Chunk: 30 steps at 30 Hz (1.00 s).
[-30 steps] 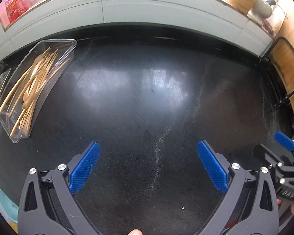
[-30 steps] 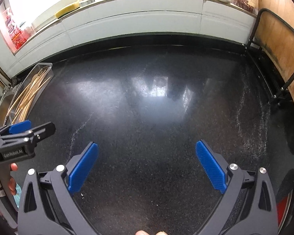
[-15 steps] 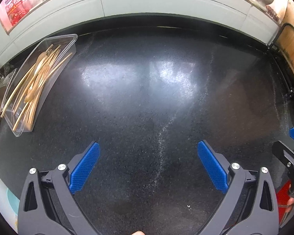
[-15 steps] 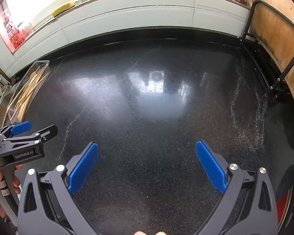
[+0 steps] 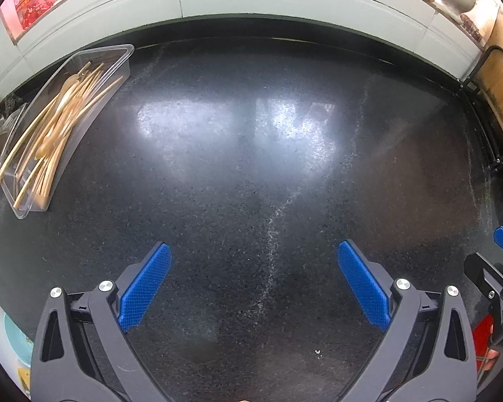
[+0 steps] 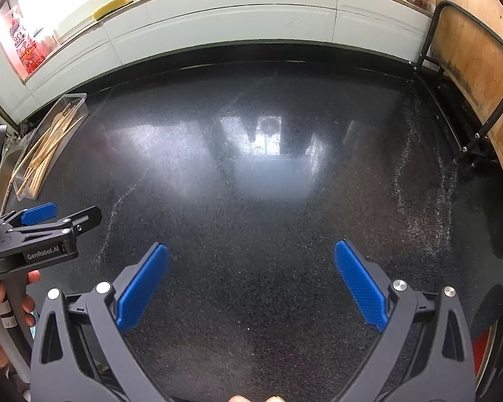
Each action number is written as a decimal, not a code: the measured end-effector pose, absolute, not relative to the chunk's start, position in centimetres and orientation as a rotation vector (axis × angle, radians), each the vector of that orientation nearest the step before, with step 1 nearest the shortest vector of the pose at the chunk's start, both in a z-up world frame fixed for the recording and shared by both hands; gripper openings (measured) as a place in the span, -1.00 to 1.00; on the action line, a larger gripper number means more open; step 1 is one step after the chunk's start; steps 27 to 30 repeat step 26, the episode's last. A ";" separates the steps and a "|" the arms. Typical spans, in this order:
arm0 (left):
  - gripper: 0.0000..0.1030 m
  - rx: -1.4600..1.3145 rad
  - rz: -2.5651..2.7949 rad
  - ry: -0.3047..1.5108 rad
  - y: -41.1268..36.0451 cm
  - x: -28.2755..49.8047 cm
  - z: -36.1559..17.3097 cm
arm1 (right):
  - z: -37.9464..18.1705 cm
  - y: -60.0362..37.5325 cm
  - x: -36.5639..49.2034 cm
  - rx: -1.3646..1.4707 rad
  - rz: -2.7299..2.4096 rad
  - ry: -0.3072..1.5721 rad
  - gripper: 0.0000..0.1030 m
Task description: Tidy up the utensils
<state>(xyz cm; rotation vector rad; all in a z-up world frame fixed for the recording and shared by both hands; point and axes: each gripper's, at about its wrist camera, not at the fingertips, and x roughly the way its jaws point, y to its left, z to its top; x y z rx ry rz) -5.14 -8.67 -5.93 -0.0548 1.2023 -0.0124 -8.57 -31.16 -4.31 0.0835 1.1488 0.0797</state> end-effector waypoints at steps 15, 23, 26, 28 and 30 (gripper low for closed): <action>0.89 -0.030 -0.007 1.160 -9.8 -5.0 -4.8 | -4.3 -31.9 -8.2 0.096 0.073 1.148 0.87; 0.89 -0.019 -0.007 1.176 -9.9 -4.5 -5.1 | -4.3 -31.9 -8.0 0.096 0.068 1.150 0.87; 0.89 -0.020 0.002 1.178 -9.6 -4.4 -5.1 | -4.5 -31.7 -7.9 0.095 0.069 1.153 0.87; 0.89 -0.020 0.002 1.178 -9.6 -4.4 -5.1 | -4.5 -31.7 -7.9 0.095 0.069 1.153 0.87; 0.89 -0.020 0.002 1.178 -9.6 -4.4 -5.1 | -4.5 -31.7 -7.9 0.095 0.069 1.153 0.87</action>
